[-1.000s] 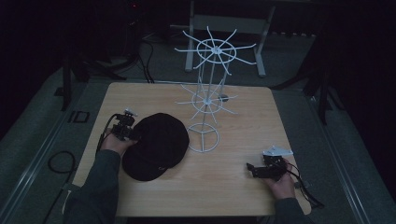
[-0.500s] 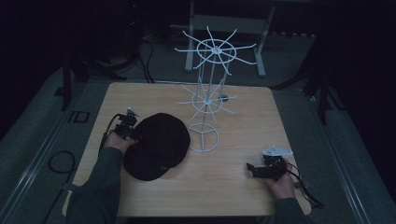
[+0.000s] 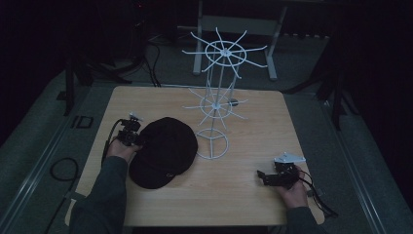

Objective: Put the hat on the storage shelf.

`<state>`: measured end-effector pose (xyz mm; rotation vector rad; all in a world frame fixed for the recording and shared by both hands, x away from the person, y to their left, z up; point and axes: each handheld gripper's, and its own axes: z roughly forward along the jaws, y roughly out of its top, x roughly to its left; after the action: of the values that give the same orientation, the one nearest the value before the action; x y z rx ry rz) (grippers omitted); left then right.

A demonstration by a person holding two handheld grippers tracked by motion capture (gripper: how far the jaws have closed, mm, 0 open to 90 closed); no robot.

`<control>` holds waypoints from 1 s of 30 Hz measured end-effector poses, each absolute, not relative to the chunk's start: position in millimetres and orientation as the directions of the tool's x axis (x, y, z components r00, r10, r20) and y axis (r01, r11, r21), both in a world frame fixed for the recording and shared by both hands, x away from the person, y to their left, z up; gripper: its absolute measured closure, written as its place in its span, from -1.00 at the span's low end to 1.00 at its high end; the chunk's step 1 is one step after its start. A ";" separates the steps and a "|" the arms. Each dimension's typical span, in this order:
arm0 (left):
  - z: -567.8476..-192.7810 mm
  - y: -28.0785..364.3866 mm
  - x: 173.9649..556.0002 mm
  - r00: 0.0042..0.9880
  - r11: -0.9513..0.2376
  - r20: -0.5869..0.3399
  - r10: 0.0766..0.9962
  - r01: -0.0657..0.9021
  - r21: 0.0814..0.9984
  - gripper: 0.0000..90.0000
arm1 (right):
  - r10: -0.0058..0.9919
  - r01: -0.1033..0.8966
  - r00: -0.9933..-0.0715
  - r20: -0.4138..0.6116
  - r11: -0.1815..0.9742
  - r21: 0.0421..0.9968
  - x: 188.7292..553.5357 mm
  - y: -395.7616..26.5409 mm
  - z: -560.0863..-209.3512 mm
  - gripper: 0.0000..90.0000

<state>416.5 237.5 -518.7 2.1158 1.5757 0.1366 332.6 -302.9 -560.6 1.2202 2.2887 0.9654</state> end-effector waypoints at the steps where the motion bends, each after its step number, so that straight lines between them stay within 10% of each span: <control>1: -518.1 239.5 415.7 0.323 -0.199 -0.220 0.921 0.871 0.449 0.66 | 0.832 0.577 -0.555 -0.005 0.390 0.718 332.6 -302.9 -560.6 -0.75; 30: -468.2 267.5 385.3 0.328 -0.075 -0.308 0.893 0.784 0.616 0.64 | 0.832 0.577 -0.555 -0.005 0.390 0.718 332.6 -302.9 -560.6 -0.75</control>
<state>385.3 267.5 -468.2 1.8776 1.4794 0.1936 332.6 -302.9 -560.6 1.2203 2.2887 0.9653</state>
